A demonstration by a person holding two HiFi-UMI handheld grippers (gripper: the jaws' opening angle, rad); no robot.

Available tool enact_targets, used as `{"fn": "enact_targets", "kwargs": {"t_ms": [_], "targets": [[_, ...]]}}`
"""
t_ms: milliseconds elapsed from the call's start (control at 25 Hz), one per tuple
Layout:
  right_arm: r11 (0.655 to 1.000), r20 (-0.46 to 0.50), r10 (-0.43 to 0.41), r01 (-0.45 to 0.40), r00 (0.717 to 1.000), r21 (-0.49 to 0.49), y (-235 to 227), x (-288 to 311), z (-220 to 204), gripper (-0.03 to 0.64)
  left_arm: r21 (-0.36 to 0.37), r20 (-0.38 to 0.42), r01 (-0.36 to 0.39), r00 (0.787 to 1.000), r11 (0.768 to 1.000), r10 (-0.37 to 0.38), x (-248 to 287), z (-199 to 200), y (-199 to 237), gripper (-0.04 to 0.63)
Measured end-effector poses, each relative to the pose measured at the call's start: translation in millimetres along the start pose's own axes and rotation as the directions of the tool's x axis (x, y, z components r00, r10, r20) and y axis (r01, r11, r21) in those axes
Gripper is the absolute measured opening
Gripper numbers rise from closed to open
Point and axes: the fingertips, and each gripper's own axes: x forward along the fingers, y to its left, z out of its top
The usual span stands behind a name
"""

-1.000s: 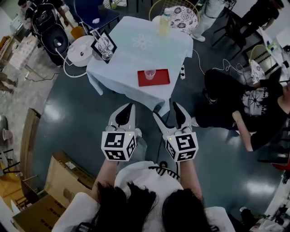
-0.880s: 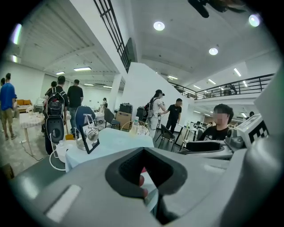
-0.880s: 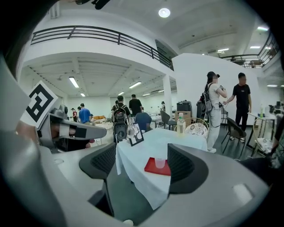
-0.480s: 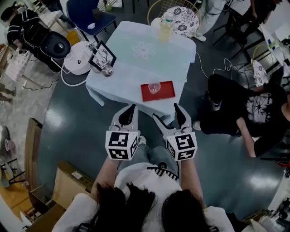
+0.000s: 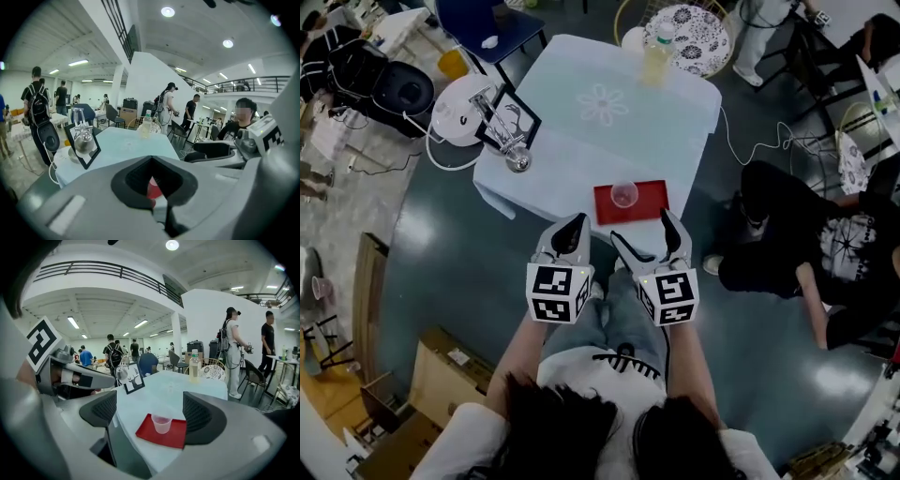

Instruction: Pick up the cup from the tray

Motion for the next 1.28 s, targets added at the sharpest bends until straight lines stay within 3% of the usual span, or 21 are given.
{"fn": "enact_targets", "kwargs": {"t_ms": [120, 280, 520, 760, 840, 920, 1000, 1040, 1200, 1280], "targets": [[1.0, -0.033, 0.0, 0.0, 0.999, -0.012, -8.2, 19.7, -12.4, 0.454, 0.042, -0.037, 0.009, 0.999, 0.999, -0.007, 17.8, -9.2, -2.5, 0.0], [1.0, -0.067, 0.024, -0.024, 0.997, 0.001, -17.7, 51.5, -28.1, 0.468, -0.017, -0.072, -0.021, 0.997, 1.0, 0.019, 40.6, -18.6, 10.7, 0.0], [0.999, -0.1, 0.031, -0.032, 0.995, -0.006, -28.2, 93.6, -58.8, 0.479, -0.014, -0.115, -0.055, 0.992, 0.998, 0.053, 74.3, -36.7, 28.8, 0.0], [0.999, -0.14, 0.034, -0.034, 0.99, 0.003, -31.3, 120.8, -88.1, 0.48, -0.087, -0.159, -0.102, 0.984, 0.991, 0.087, 92.0, -57.5, 47.6, 0.0], [0.999, -0.148, 0.031, -0.032, 0.989, -0.006, -32.3, 130.8, -94.3, 0.48, -0.067, -0.175, -0.112, 0.98, 0.991, 0.099, 97.5, -63.1, 51.6, 0.0], [1.0, -0.154, 0.025, -0.026, 0.988, -0.009, -34.5, 138.1, -100.3, 0.479, 0.005, -0.19, -0.118, 0.975, 0.993, 0.116, 102.9, -68.9, 51.5, 0.0], [1.0, -0.16, 0.023, -0.025, 0.987, -0.012, -35.8, 144.9, -104.8, 0.46, 0.068, -0.197, -0.111, 0.973, 0.991, 0.123, 108.2, -72.4, 49.6, 0.0], [1.0, -0.161, 0.018, -0.02, 0.987, -0.011, -36.7, 147.7, -105.9, 0.449, 0.067, -0.201, -0.107, 0.972, 0.992, 0.118, 110.3, -73.8, 48.8, 0.0], [1.0, -0.143, -0.007, 0.011, 0.99, 0.025, -44.4, 149.6, -102.6, 0.373, -0.027, -0.208, -0.117, 0.972, 0.993, 0.109, 113.4, -77.9, 50.5, 0.0], [1.0, -0.148, 0.006, -0.003, 0.989, 0.018, -43.6, 151.5, -101.5, 0.345, -0.027, -0.212, -0.126, 0.97, 0.992, 0.118, 113.4, -78.1, 54.4, 0.0]]}}
